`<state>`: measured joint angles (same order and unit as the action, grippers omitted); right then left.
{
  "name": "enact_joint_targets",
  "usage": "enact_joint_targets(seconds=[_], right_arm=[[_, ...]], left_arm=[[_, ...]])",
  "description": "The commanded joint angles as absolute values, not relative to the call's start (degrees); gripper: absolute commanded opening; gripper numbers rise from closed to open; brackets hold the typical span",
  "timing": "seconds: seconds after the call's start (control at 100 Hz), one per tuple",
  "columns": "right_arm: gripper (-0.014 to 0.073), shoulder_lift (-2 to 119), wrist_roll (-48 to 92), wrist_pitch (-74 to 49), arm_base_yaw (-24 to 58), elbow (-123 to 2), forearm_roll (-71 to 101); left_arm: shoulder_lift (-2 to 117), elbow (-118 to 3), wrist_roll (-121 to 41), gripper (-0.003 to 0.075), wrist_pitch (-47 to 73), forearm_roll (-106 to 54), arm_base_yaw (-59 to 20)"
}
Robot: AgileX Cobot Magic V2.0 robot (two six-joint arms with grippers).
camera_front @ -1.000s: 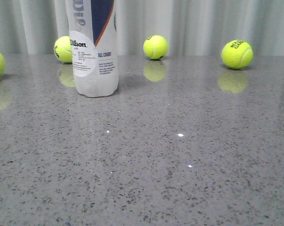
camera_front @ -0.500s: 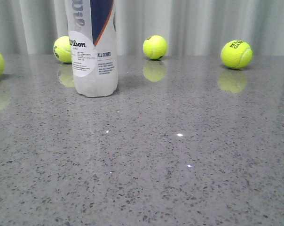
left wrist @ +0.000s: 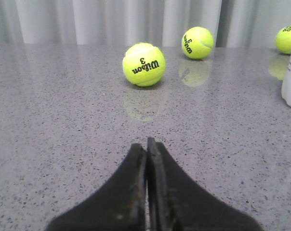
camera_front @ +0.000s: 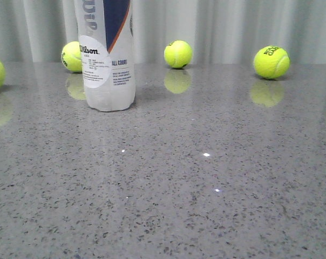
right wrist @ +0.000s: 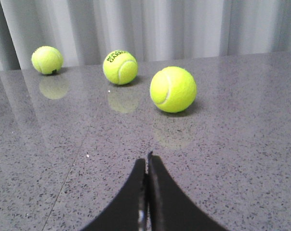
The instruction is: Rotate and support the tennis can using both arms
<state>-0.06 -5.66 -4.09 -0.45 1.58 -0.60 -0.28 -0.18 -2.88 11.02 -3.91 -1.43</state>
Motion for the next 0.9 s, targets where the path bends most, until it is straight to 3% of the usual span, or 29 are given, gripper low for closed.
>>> enact_joint_targets(seconds=[0.0, 0.89], right_arm=[[-0.0064, -2.0, -5.1, -2.6, -0.9, 0.5, -1.4], [-0.0064, -1.9, -5.1, -5.0, -0.9, 0.5, -1.4]], left_arm=[[-2.5, 2.5, -2.5, -0.0021, 6.8, -4.0, -1.2], [-2.5, 2.5, -2.5, -0.0021, 6.8, -4.0, -1.2]])
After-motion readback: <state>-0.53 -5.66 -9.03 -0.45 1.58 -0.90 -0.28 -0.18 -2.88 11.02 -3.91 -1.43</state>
